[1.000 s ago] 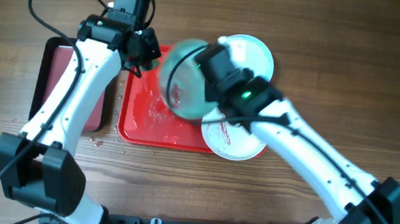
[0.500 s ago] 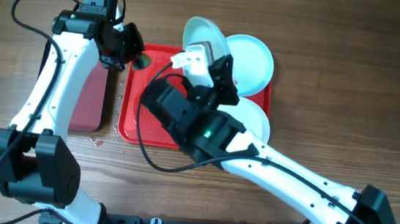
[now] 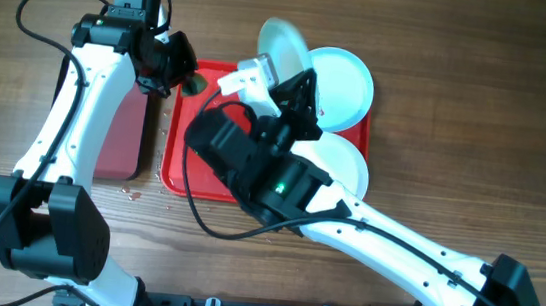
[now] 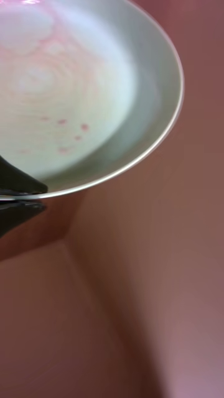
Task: Clean dirty plates on tray and stack at the side
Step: 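Lift the cleaned plate with the right gripper and place it right of the tray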
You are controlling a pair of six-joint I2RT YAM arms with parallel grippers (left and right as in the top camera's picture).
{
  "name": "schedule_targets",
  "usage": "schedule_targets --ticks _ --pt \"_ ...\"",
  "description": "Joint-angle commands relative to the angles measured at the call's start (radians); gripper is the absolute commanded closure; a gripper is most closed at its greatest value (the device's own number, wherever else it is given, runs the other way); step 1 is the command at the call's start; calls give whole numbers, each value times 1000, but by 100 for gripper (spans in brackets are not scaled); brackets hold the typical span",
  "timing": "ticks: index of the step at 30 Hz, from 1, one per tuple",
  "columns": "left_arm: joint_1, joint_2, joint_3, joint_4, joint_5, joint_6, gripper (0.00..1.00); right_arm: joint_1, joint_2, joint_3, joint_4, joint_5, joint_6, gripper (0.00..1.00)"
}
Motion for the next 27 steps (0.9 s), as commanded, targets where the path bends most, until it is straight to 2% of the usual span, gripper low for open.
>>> schedule_targets --ticks 1,3,5,9,11,14,17,21,27 --pt "-3 8 -2 3 10 21 96 -34 0 -4 -112 -547 335 96" --pt "-3 8 -2 3 4 21 96 -107 0 -4 -109 -832 437 96" --pt "-3 8 -2 2 5 21 96 -213 -2 -4 -141 -1019 485 96" --pt "-3 8 -2 -15 4 21 96 -523 -7 -4 -200 -1429 483 96" --pt "-3 8 -2 -16 5 20 96 -704 -7 -4 -230 -1520 476 96" --pt "-8 8 -2 -32 2 20 96 -941 -7 -4 -298 -1526 454 96" --pt "-31 8 -2 -53 -34 20 96 -1162 -6 -21 -372 -1292 417 96" --pt "-45 8 -2 -53 -34 20 96 -1344 -6 -171 -294 -1251 428 96" --pt "-72 8 -2 -54 -45 19 96 -1385 -6 -378 -94 -1262 401 96"
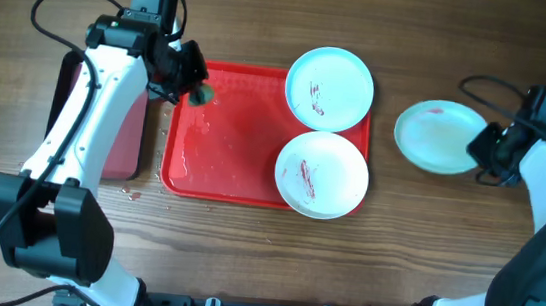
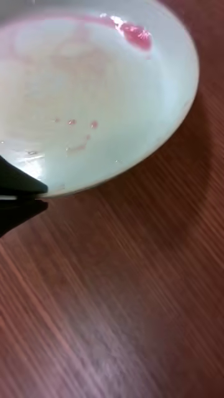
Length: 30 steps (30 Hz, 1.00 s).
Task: Clean dirty plates on tray and stack at the side
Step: 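Lift the cleaned plate with the right gripper and place it right of the tray, then drag the lower-right plate toward the tray center with the right gripper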
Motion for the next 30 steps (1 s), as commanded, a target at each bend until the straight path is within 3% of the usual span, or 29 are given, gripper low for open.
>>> schedule_targets --ticks 1,2,3,10,14,20,24,27,30 --pt "-22 8 -2 -1 -14 19 96 8 -10 -60 60 13 -18 89" --pt "-27 8 -2 0 -14 19 96 8 -10 -60 63 13 -19 76" --pt "-29 8 -2 0 -14 19 96 8 -11 -56 69 -17 -22 73" --pt "-29 8 -2 0 -20 19 96 66 -127 137 -142 -539 -191 69" --pt "-29 8 -2 0 -25 19 96 242 -129 108 -243 -492 -208 67" --pt "-29 8 -2 0 -26 19 96 480 -69 5 -220 -292 -137 66" --pt "-29 8 -2 0 -25 19 96 547 -2 -31 -202 -150 -98 66" --pt "-29 8 -2 0 -25 19 96 549 51 -45 -172 -151 -97 67" --pt "-29 8 -2 3 -25 19 96 554 89 -51 -153 -151 -101 79"
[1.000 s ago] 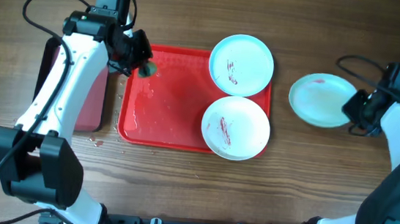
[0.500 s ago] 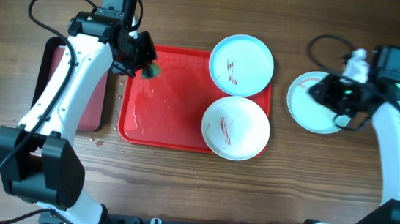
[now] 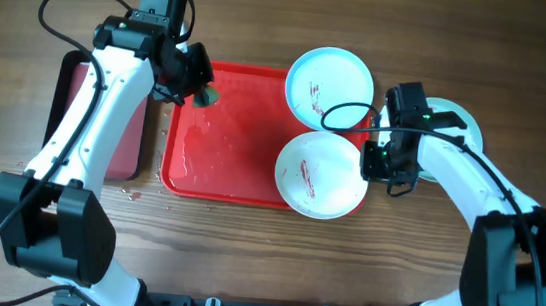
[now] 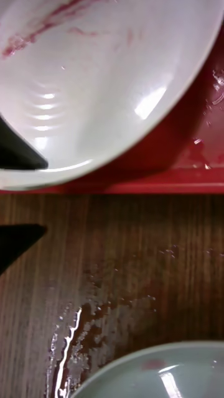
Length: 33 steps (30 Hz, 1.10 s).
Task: Clean dirty plates on tray and stack at the side
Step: 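Drag the lower-right plate toward the tray center with the right gripper, then scrub the centered plate with the sponge while the right gripper holds it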
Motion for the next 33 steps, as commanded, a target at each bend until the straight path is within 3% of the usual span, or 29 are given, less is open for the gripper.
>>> schedule_targets --ticks 1,3,11,15,17,19,29,30,32,33 --pt "-3 8 -2 3 -10 19 96 14 37 -11 16 18 9 85" --pt "-3 8 -2 3 -10 19 96 27 37 -11 24 6 10 96" --pt "-3 8 -2 3 -10 19 96 133 -10 -9 -3 -114 73 96" --pt "-3 8 -2 6 -11 19 96 315 -21 -9 167 -102 391 96" --pt "-3 8 -2 11 -11 19 96 394 -13 -9 288 17 533 96" --pt "-3 8 -2 19 -11 19 96 435 -2 -9 343 89 592 96" --pt "-3 8 -2 23 -11 19 96 480 108 -9 472 125 641 96" --pt "-3 8 -2 23 -11 19 96 480 110 -8 478 125 607 91" --pt "-3 8 -2 21 -11 19 96 476 110 26 476 136 454 63" --pt "-3 11 -2 18 -11 19 96 476 110 34 478 143 412 57"
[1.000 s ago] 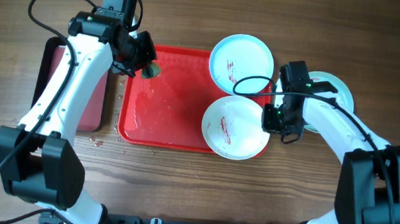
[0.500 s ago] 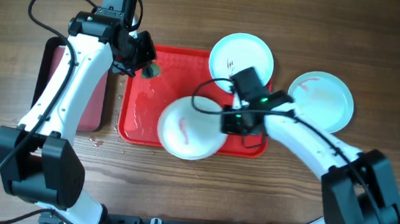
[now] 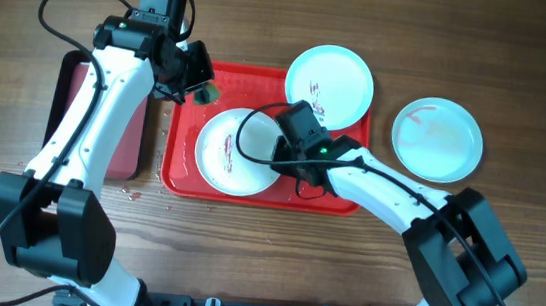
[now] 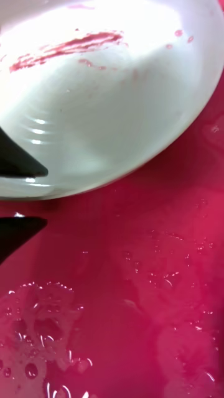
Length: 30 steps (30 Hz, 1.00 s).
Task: Clean dirty plates on tray and stack at the side
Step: 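Scrub the centered plate with the sponge while the right gripper holds it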
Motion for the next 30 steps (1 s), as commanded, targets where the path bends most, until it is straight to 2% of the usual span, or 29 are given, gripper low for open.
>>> schedule_targets --ticks 1,2,5,7,9,12,14,19,24,28,29,30 --pt "-3 15 -2 -5 -10 20 96 -2 14 49 21 39 -209 52" --pt "-3 25 -2 -17 -10 20 96 -5 14 49 40 39 -260 52" --pt "-4 72 -2 -69 -10 21 96 -9 26 48 50 12 -308 69" --pt "-11 92 -2 -80 -4 49 96 -10 56 48 51 8 -219 78" --pt "-28 111 -2 -89 10 130 96 -18 71 48 56 -3 -199 81" --pt "-34 131 -2 -124 14 156 96 -34 82 48 61 -26 -159 85" --pt "-37 135 -21 -135 13 159 96 -34 97 48 73 -46 -154 96" --pt "-64 135 -212 20 13 182 96 -39 102 48 93 -84 -130 96" --pt "-145 135 -443 307 -54 182 96 -40 102 48 96 -102 -134 96" --pt "-238 135 -492 321 -66 182 96 -40 102 48 102 -105 -134 96" --pt "-256 135 -492 323 -47 188 96 -40 102 48 103 -105 -135 96" --pt "-287 135 -492 330 41 257 96 -40 102 48 103 -105 -134 96"
